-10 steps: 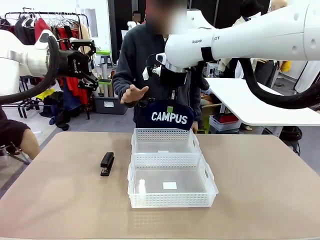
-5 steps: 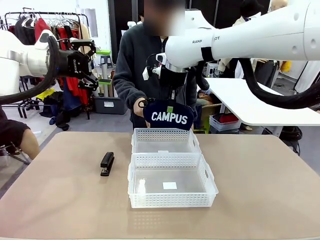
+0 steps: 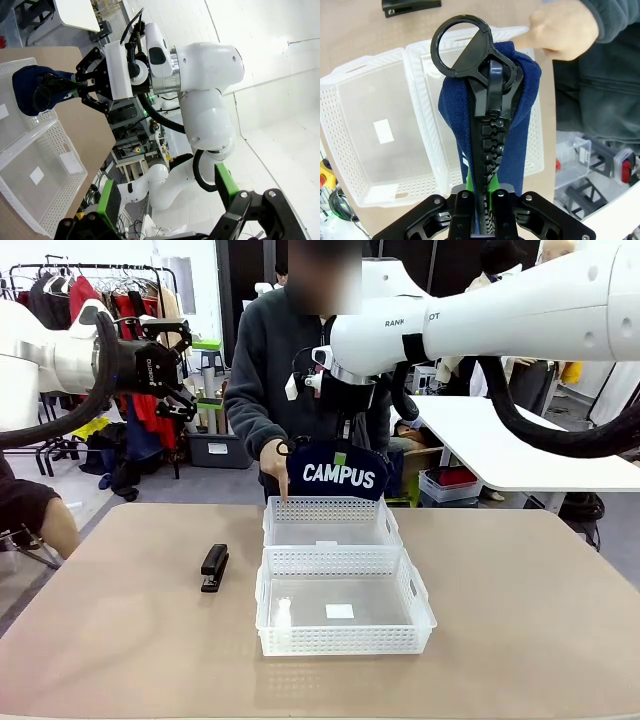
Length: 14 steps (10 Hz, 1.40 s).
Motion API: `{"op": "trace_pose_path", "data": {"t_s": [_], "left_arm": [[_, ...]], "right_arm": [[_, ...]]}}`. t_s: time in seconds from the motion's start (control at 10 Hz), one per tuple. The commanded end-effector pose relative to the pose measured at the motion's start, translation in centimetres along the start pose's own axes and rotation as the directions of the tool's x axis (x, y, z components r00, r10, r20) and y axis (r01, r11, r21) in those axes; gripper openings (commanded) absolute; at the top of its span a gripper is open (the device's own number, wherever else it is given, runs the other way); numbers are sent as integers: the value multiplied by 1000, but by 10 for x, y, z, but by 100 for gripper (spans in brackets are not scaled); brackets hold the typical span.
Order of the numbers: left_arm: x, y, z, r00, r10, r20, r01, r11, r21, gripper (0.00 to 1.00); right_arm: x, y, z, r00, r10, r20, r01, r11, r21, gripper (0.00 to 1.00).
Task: Distribute items into two baskets.
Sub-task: Place the picked Pencil pouch into the Organizing basket as instructed by the person.
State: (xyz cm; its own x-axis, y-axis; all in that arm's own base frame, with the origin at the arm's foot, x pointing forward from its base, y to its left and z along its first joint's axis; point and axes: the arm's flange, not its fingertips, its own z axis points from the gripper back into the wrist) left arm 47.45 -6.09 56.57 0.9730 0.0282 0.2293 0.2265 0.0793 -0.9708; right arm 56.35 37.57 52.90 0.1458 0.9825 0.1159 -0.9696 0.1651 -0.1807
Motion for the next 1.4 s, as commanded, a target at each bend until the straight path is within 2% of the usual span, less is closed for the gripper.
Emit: {"op": "trace_pose_path", "data": {"t_s": [0.0,0.4,0.6,0.8,1.3], "left_arm": [[0,-3,1,1000,-3,6,3,1000,1,100],[0,-3,1,1000,-3,6,3,1000,1,100],[0,-3,1,1000,-3,6,3,1000,1,100],[0,-3,1,1000,-3,6,3,1000,1,100],[0,-3,1,1000,-3,6,3,1000,1,100]], "right_arm": [[0,0,2,1000,1,6,-1,1000,-8,0],[0,0,0,1000,0,0,0,1000,0,0],[-2,-4,-28,992,108,-56,-108,994,11,0],[-7,-3,-55,986,160,-55,-158,986,52,0],[-5,3,-112,965,219,-144,-216,976,35,0]]}}
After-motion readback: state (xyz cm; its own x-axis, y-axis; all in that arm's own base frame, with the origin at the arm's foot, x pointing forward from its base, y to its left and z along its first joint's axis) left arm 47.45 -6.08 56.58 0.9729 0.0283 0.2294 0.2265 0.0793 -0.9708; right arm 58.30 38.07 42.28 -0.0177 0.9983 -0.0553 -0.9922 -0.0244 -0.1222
